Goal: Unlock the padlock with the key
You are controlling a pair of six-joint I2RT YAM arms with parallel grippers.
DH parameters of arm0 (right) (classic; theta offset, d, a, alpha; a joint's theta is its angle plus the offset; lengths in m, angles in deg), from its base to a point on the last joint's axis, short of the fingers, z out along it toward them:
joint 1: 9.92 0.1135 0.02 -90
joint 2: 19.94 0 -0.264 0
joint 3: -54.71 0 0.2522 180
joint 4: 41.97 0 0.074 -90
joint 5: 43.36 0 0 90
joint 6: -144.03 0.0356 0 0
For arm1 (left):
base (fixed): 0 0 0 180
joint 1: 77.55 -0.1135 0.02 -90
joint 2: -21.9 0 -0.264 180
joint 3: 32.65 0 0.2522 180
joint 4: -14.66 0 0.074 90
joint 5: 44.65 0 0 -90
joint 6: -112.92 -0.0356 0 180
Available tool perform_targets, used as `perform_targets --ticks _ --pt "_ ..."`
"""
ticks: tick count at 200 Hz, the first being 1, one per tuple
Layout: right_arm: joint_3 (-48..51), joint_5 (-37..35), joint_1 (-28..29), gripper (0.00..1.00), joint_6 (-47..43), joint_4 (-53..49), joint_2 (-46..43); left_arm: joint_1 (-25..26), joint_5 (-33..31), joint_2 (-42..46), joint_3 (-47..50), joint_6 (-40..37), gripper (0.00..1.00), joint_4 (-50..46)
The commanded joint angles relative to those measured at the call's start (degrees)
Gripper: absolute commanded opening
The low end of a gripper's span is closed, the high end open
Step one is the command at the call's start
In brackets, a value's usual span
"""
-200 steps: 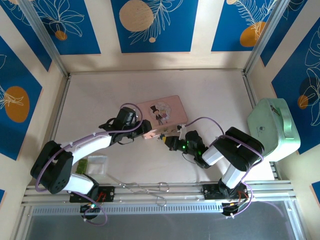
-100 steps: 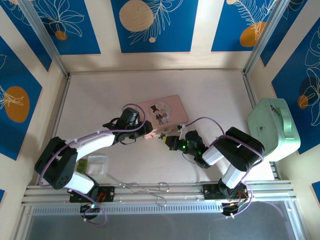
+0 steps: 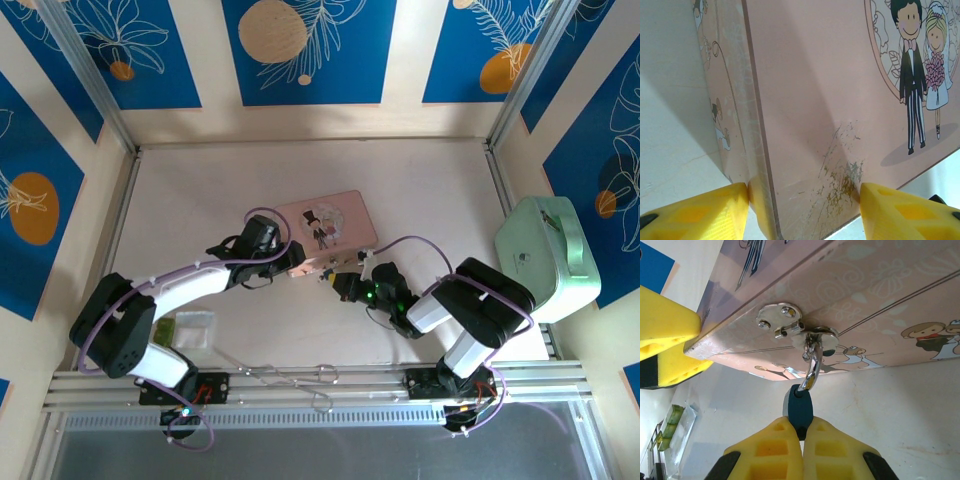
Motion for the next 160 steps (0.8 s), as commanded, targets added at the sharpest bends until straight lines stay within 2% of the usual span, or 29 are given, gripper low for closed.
perform_targets --ticks 1,48,160 --pt "1.4 -1.8 -0.5 0.00 1.1 3.1 0.2 0.0 -0.9 -0.8 1.2 0.6 0.58 -0.2" --pt "2.8 -0.7 -2.0 0.00 4.1 9.6 3.6 -0.7 -0.6 -0.3 2.0 0.7 0.57 -0.2" --pt "2.6 -2.4 -1.7 0.00 9.1 13.5 7.0 -1.4 0.2 0.1 1.9 -0.1 0.56 -1.0"
